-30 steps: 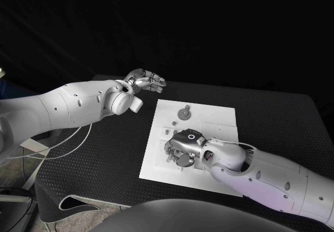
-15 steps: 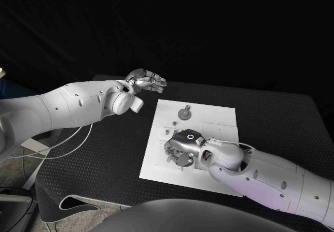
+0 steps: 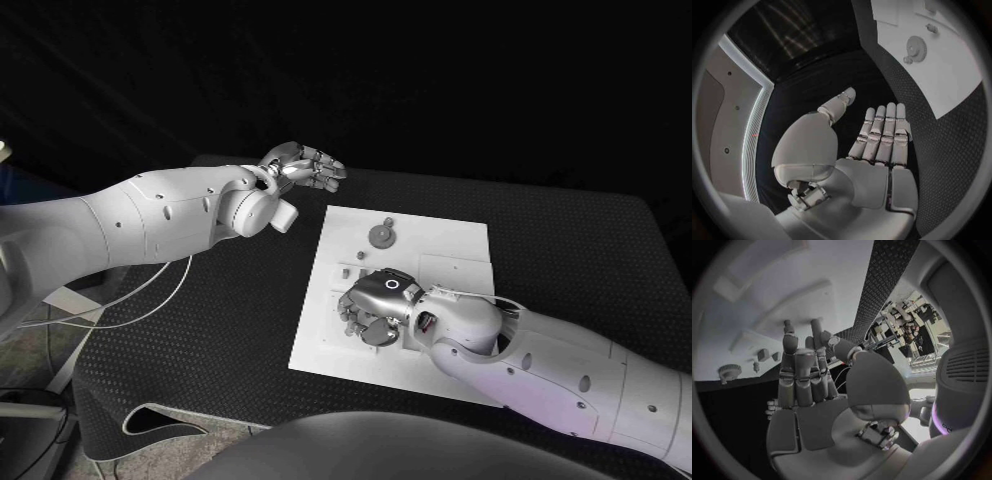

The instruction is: Assemble the parts on the task board

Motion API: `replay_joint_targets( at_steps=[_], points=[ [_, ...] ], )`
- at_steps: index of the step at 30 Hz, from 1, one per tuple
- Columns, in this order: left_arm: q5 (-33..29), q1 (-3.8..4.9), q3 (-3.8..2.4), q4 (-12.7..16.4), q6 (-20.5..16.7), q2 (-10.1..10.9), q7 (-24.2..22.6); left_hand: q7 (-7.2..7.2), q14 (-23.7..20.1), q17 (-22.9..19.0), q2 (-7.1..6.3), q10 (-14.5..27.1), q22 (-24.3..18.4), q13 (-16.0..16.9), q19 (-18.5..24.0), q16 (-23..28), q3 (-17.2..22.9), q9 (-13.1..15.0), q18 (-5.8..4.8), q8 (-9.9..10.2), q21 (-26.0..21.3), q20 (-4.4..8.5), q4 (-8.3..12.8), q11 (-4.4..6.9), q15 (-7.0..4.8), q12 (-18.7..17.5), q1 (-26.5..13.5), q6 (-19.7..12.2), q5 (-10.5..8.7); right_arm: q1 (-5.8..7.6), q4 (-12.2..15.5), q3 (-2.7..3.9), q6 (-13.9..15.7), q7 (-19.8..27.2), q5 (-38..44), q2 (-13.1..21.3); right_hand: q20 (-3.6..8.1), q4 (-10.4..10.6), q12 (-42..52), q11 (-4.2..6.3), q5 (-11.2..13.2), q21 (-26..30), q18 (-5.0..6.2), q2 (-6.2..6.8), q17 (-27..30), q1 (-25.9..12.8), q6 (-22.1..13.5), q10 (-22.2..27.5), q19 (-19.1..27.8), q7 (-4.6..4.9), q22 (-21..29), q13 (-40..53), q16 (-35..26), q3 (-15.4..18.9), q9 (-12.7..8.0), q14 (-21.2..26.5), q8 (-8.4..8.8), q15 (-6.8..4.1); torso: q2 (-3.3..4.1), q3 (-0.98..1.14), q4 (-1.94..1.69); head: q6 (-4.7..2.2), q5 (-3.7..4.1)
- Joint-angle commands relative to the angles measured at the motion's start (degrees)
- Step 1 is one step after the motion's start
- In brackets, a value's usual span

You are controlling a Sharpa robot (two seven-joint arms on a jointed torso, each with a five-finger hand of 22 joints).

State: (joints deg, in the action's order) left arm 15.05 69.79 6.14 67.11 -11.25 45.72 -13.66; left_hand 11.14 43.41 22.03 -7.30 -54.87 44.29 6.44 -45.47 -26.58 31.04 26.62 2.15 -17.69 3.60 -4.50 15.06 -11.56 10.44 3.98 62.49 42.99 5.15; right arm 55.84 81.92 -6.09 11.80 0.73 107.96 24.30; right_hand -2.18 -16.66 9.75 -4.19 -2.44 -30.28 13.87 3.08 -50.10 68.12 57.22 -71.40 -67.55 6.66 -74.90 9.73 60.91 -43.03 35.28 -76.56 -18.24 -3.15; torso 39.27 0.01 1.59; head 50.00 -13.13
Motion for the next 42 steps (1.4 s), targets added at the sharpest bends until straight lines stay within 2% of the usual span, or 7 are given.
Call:
replay_joint_targets(
  at_steps=[1,23,39,42],
  points=[
    [0.14,0.06,-0.04,0.08,0.74,-0.11,-0.67,1.43,0.23,0.1,0.06,-0.06,-0.08,-0.09,0.08,0.39,-0.27,-0.1,0.47,-0.29,0.39,-0.27,-0.02,-0.19,0.05,0.04,0.3,-0.45,-0.16,-0.31,0.0,-0.29,-2.2,0.23,-0.21,0.05,0.33,-0.06,0.12,1.69,-0.33,-0.31,1.13,-0.64,0.07,-0.18,0.44,-4.11,0.03,0.0,-1.41,0.54,0.3,-0.26,0.04,0.48,-0.36,-0.74,0.0,-0.01,0.03,0.0,0.07],
    [0.14,0.06,-0.04,0.12,0.81,0.01,-0.64,1.44,0.23,0.16,0.09,-0.04,-0.12,-0.15,0.09,0.45,-0.28,-0.12,0.46,-0.31,0.39,-0.27,-0.03,-0.2,0.05,0.03,0.29,-0.49,-0.15,-0.57,-0.78,-0.32,-2.47,0.24,-0.55,-0.44,0.36,-0.08,0.05,1.7,-0.33,-0.46,1.13,-0.68,0.18,-0.24,0.42,-4.14,0.1,-0.01,-1.39,0.7,0.44,-0.27,0.2,0.53,-0.37,-0.76,0.01,-0.05,0.01,0.0,0.12],
    [0.15,0.06,-0.04,0.01,0.85,0.06,-0.64,1.44,0.24,0.21,0.1,-0.05,-0.15,-0.2,0.1,0.49,-0.29,-0.14,0.46,-0.34,0.39,-0.27,-0.02,-0.2,0.05,0.04,0.3,-0.49,-0.15,-0.8,-0.28,-0.51,-2.95,0.45,-1.21,-0.25,0.36,-0.09,0.01,1.71,-0.33,-0.56,1.13,-0.71,0.25,-0.28,0.41,-4.15,0.16,-0.02,-1.39,0.81,0.53,-0.28,0.31,0.57,-0.38,-0.77,0.0,-0.03,-0.03,0.0,0.07],
    [0.15,0.06,-0.04,-0.03,0.83,0.08,-0.62,1.44,0.24,0.22,0.1,-0.05,-0.16,-0.21,0.1,0.5,-0.29,-0.14,0.46,-0.34,0.39,-0.27,-0.02,-0.2,0.05,0.04,0.3,-0.49,-0.15,-1.21,0.11,-0.52,-2.88,0.43,-1.34,0.05,0.37,-0.09,0.0,1.71,-0.33,-0.58,1.13,-0.72,0.27,-0.28,0.41,-4.15,0.17,-0.02,-1.39,0.83,0.55,-0.28,0.33,0.58,-0.38,-0.77,0.03,0.0,-0.06,0.0,0.06]
  ],
)
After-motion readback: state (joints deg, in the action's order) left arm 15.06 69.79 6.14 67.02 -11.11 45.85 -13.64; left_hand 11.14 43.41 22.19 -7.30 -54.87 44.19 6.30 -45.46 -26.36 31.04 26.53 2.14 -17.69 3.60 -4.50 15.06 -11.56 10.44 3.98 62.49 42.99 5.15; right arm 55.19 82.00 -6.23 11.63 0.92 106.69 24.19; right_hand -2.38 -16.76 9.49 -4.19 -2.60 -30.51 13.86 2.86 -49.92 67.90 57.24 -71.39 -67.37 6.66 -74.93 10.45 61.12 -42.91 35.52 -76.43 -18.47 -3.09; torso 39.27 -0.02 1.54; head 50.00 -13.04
